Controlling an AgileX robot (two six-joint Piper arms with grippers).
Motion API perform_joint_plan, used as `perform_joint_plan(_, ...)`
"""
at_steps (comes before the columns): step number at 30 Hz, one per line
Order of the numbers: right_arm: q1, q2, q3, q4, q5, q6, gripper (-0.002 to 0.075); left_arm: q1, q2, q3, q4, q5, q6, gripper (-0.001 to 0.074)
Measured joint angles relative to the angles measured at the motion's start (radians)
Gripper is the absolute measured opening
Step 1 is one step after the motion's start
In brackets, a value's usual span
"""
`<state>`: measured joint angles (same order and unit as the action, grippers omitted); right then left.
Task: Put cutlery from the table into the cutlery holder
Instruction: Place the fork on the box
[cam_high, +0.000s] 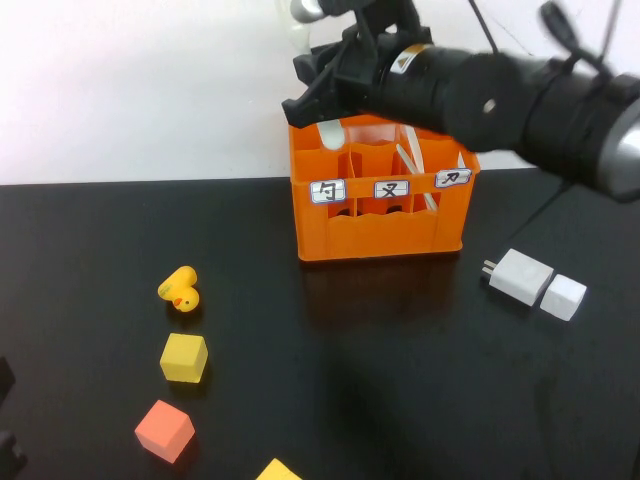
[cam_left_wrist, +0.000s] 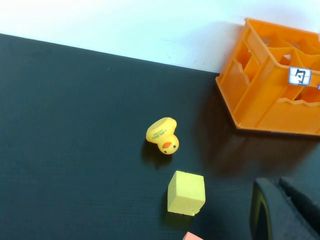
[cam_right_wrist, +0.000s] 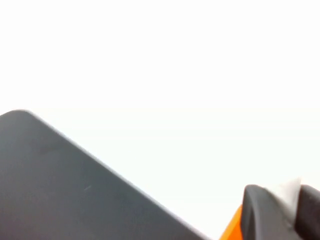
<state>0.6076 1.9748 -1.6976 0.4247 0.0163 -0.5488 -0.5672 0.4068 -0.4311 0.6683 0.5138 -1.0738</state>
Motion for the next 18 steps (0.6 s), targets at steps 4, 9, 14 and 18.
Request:
perform_joint_plan(4, 0.0, 0.048, 0.002, 0.002, -0.128, -0.031, 0.0111, 0.0, 0.0, 0.0, 0.0, 0.0, 0.0, -0.0001)
perform_joint_plan(9, -0.004, 0.058, 0.004, 0.01, -0.165, -0.042, 0.0111, 0.0, 0.0, 0.0, 0.0, 0.0, 0.0, -0.0001)
perform_joint_plan(14, -0.022, 0.049, 0.01, 0.044, -0.189, -0.111, 0.0108, 0.0, 0.0, 0.0, 0.0, 0.0, 0.0, -0.0001)
perform_joint_plan(18, -0.04, -0.001, 0.106, 0.097, -0.246, -0.135, 0.0106, 0.0, 0.0, 0.0, 0.0, 0.0, 0.0, -0.0001)
